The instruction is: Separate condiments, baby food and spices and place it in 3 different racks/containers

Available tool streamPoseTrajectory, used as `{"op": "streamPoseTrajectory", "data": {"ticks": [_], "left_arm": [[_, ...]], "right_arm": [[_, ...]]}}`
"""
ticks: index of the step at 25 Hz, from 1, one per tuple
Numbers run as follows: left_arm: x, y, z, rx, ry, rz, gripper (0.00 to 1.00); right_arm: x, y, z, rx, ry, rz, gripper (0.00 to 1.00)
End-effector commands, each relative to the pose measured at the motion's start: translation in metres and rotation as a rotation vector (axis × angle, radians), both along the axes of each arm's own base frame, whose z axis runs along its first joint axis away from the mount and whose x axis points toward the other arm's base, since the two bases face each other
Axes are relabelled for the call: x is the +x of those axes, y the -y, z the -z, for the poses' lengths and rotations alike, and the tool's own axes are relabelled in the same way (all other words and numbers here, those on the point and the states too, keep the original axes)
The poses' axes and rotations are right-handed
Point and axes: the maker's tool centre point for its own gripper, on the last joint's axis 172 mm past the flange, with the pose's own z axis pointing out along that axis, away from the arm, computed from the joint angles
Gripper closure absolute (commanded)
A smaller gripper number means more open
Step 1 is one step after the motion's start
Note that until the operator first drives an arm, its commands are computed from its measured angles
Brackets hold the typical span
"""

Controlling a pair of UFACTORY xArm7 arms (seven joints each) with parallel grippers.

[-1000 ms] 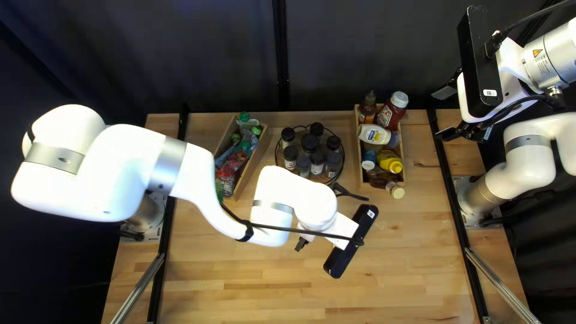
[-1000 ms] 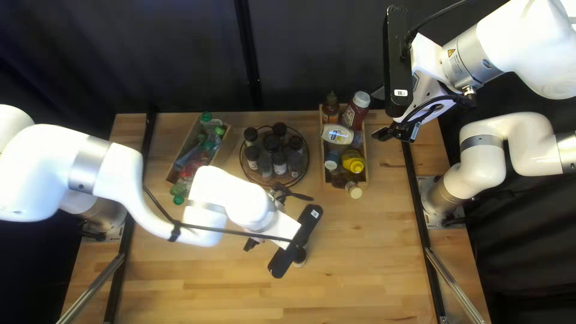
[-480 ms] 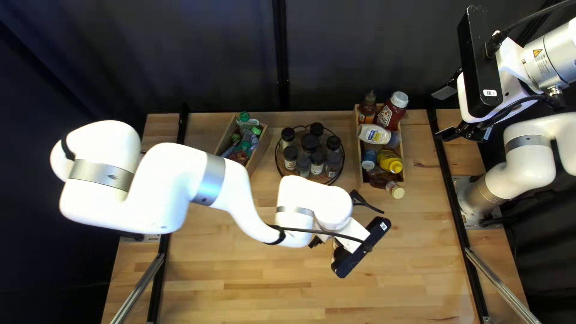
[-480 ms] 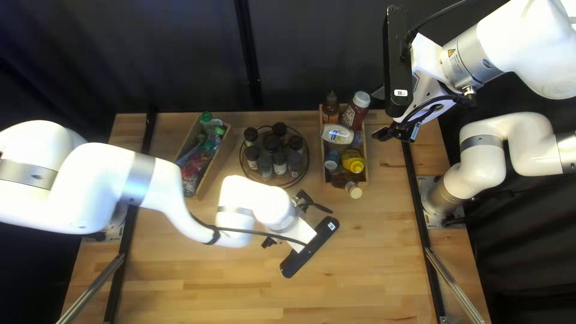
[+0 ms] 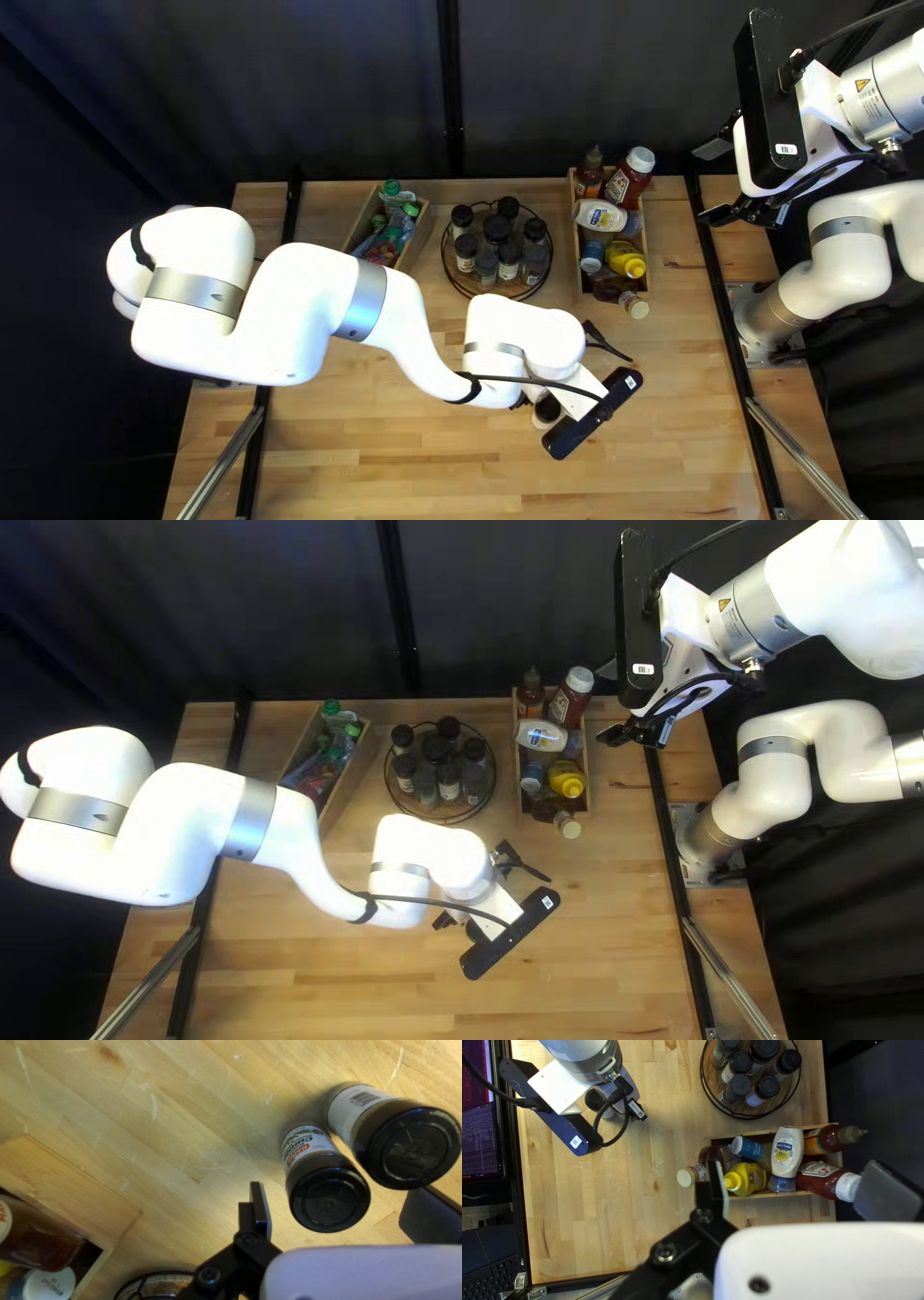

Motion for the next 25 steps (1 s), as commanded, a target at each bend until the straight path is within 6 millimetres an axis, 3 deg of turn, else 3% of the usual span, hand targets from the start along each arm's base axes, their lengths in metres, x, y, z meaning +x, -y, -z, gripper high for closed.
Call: {"op": "streamPoseTrajectory", "data": {"ticks": [1,8,12,19,25], "left_arm": [[0.001,-0.001,-0.002,-0.001,0.001,0.002,0.97],[-0.001,0.001,-0.016,0.005,-0.008,0.01,1.0],[-0.015,-0.016,-0.05,0.002,-0.016,-0.006,1.0],[-0.035,-0.087,-0.099,0.019,0.001,-0.096,1.0],[-0.041,-0.141,-0.101,0.05,0.031,-0.21,1.0]], "right_arm": [[0.0,0.0,0.0,0.0,0.0,0.0,0.0],[0.0,0.0,0.0,0.0,0.0,0.0,0.0],[0.0,0.0,0.0,0.0,0.0,0.0,0.0],[0.0,0.0,0.0,0.0,0.0,0.0,0.0],[0.0,0.0,0.0,0.0,0.0,0.0,0.0]]}}
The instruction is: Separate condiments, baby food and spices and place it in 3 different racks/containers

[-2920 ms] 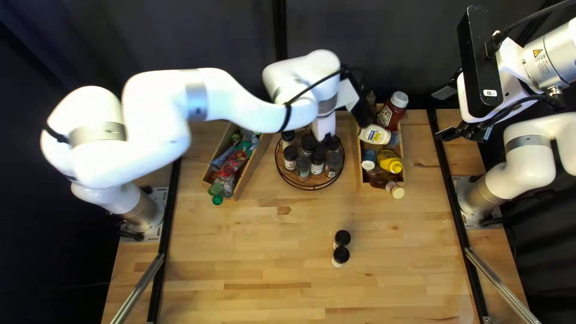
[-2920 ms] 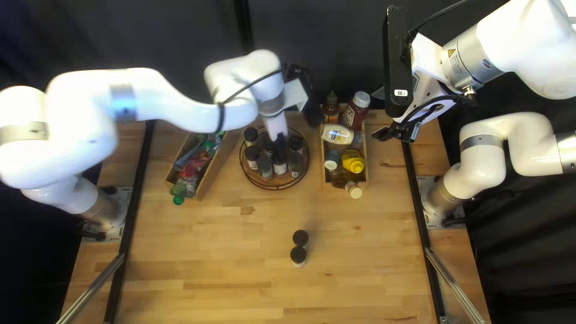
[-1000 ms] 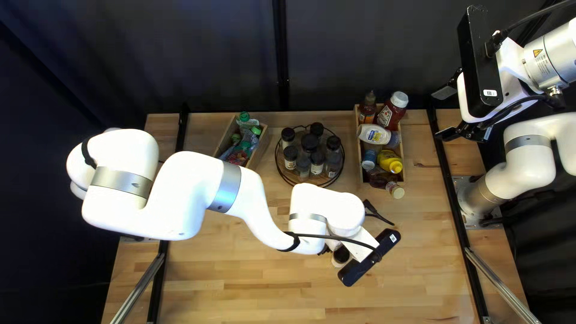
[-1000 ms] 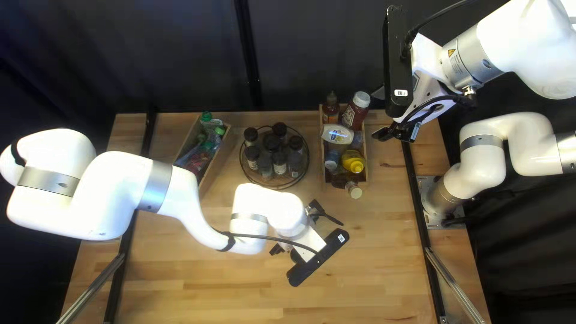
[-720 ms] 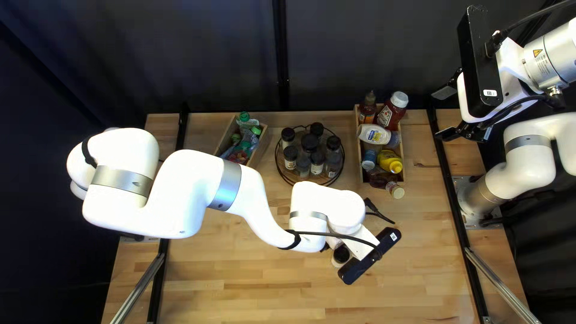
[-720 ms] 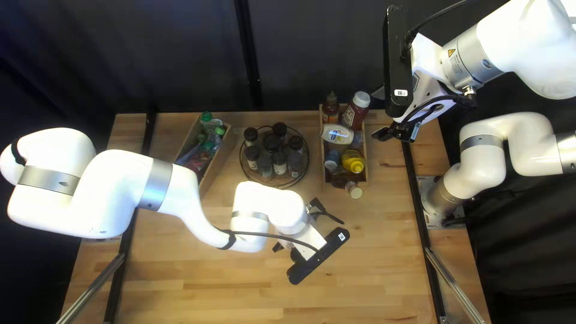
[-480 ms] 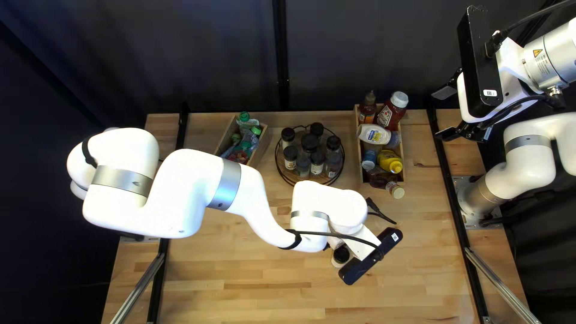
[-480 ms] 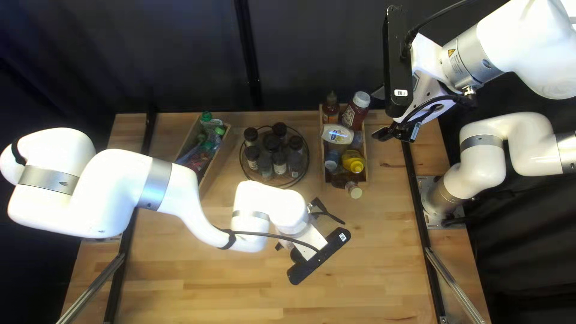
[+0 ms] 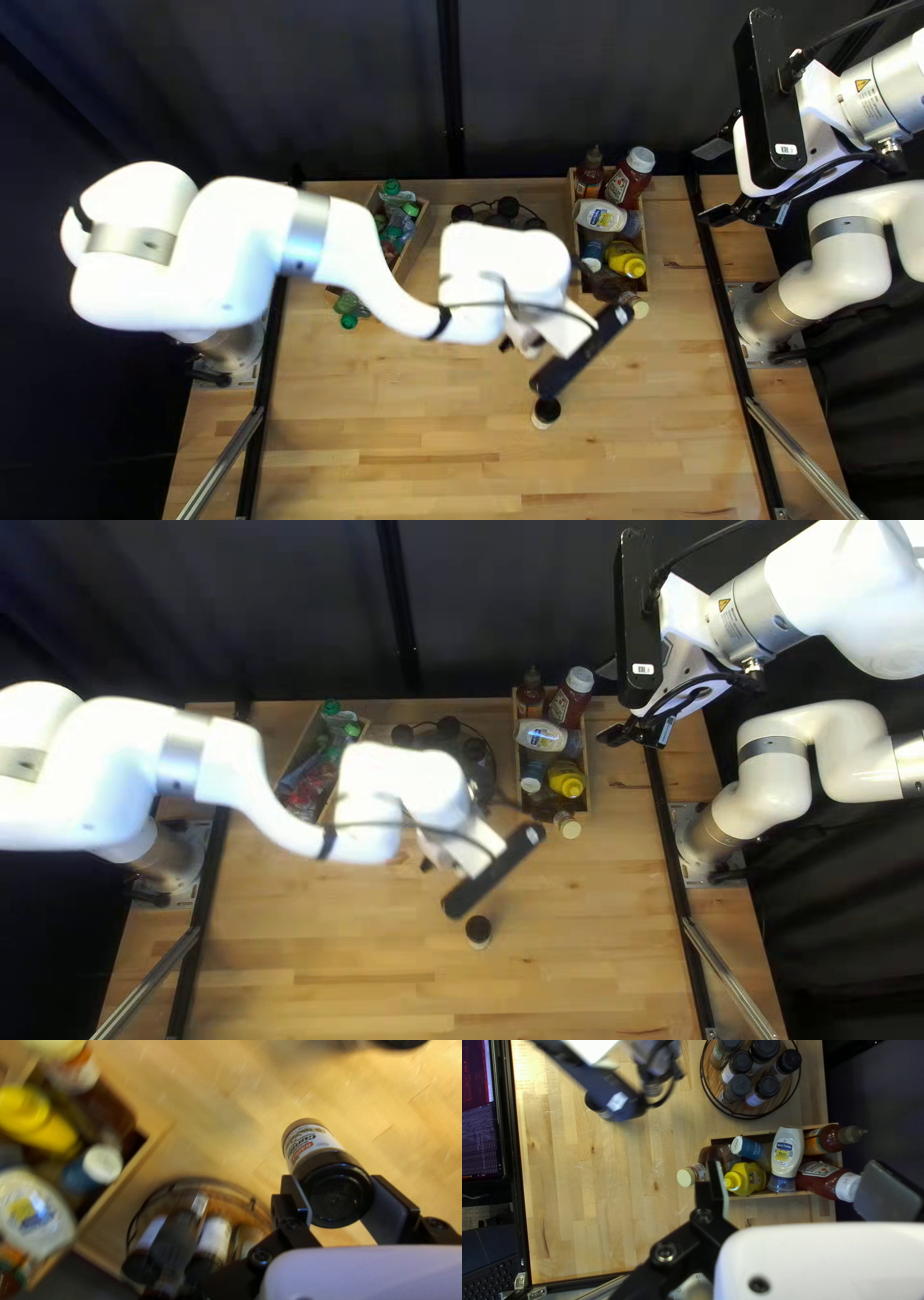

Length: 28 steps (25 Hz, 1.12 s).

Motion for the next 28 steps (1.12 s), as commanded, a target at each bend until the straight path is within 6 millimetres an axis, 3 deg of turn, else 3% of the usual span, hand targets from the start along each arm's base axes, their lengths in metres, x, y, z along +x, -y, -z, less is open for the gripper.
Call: {"op": "streamPoseTrajectory", "data": {"ticks": [1,19,24,28], "left_arm": [[-0.005,-0.037,0.006,0.022,0.019,-0.084,1.0],[-0.012,-0.097,0.044,0.153,0.036,-0.294,1.0],[-0.013,-0.098,0.047,0.202,0.045,-0.335,1.0],[-0.016,-0.087,0.044,0.18,0.032,-0.326,1.0]], "right_arm": [[0.0,0.0,0.0,0.0,0.0,0.0,0.0],[0.0,0.0,0.0,0.0,0.0,0.0,0.0],[0.0,0.0,0.0,0.0,0.0,0.0,0.0],[0.0,0.0,0.0,0.0,0.0,0.0,0.0]]}}
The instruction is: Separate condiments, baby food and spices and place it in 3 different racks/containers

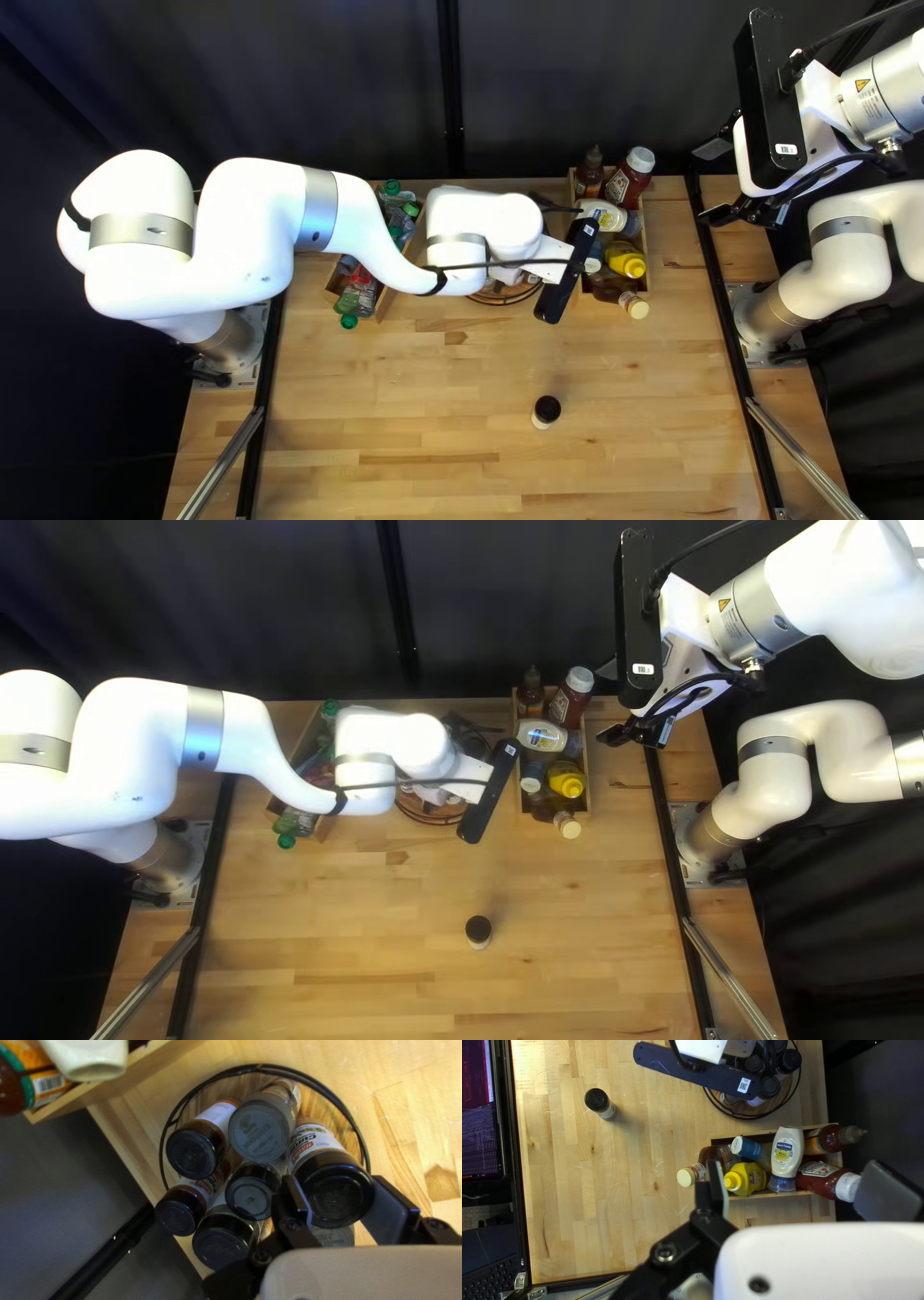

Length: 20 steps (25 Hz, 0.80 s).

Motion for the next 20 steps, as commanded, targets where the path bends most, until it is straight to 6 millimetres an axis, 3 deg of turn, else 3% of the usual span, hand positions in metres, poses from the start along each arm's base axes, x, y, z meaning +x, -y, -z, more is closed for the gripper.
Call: {"op": "streamPoseTrajectory", "data": {"ticks": [1,17,18,19,20], "left_arm": [[-0.003,0.013,-0.003,-0.033,-0.013,0.017,1.0],[-0.005,0.008,0.009,-0.115,-0.004,0.026,1.0],[-0.005,0.009,0.01,-0.118,-0.004,0.028,0.74],[-0.005,0.009,0.01,-0.12,-0.005,0.028,0.35],[-0.004,0.01,0.011,-0.124,-0.005,0.029,0.14]], "right_arm": [[0.0,0.0,0.0,0.0,0.0,0.0,0.0],[0.0,0.0,0.0,0.0,0.0,0.0,0.0],[0.0,0.0,0.0,0.0,0.0,0.0,0.0],[0.0,0.0,0.0,0.0,0.0,0.0,0.0],[0.0,0.0,0.0,0.0,0.0,0.0,0.0]]}}
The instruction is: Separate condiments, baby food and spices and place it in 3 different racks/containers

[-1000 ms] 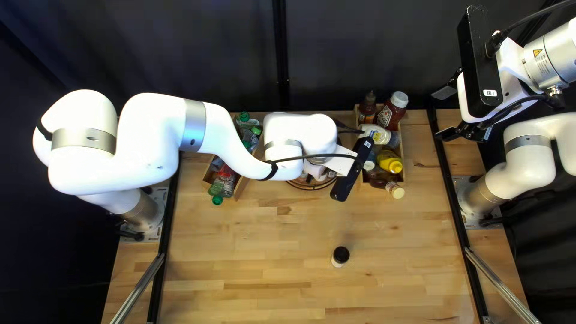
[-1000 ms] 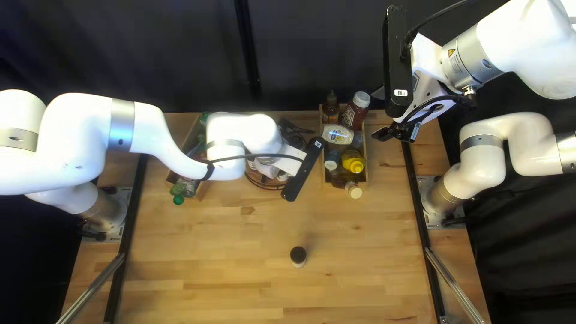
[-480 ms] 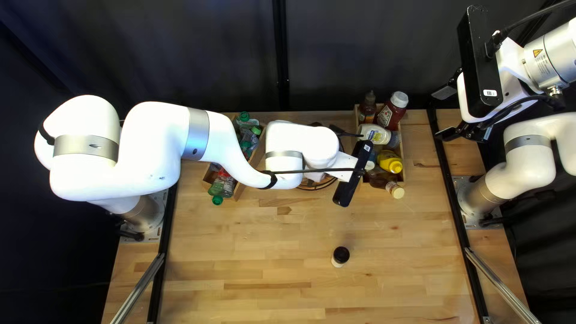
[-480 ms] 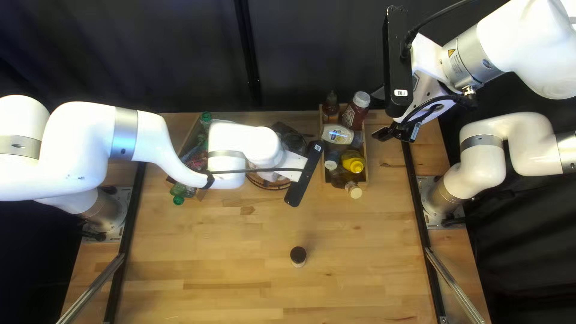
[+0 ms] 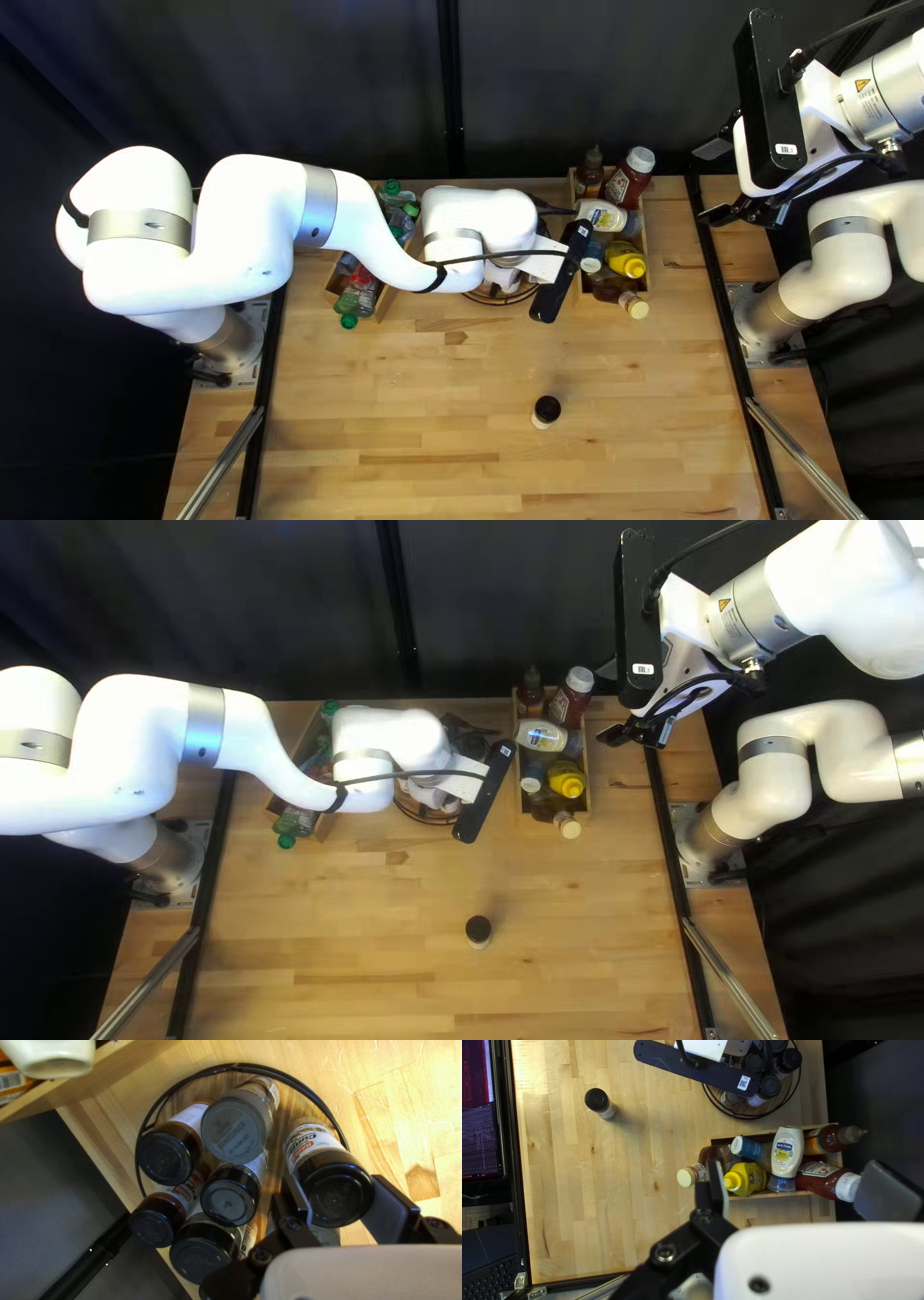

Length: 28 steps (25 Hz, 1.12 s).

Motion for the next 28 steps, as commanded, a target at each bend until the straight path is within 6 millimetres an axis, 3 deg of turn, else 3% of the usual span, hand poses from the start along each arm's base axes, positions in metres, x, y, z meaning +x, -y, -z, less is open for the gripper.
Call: {"op": "streamPoseTrajectory", "data": {"ticks": [1,8,13,20,24,28], "left_arm": [[0.001,0.001,0.002,-0.012,-0.002,0.004,0.03],[0.003,0.008,-0.005,-0.017,-0.005,0.01,0.0],[0.001,0.034,-0.017,-0.037,0.01,0.038,0.0],[-0.007,0.117,-0.012,-0.122,0.027,0.16,0.0],[-0.008,0.172,0.007,-0.16,0.018,0.221,0.0],[-0.004,0.206,0.03,-0.175,0.0,0.253,0.0]], "right_arm": [[0.0,0.0,0.0,0.0,0.0,0.0,0.0],[0.0,0.0,0.0,0.0,0.0,0.0,0.0],[0.0,0.0,0.0,0.0,0.0,0.0,0.0],[0.0,0.0,0.0,0.0,0.0,0.0,0.0],[0.0,0.0,0.0,0.0,0.0,0.0,0.0],[0.0,0.0,0.0,0.0,0.0,0.0,0.0]]}}
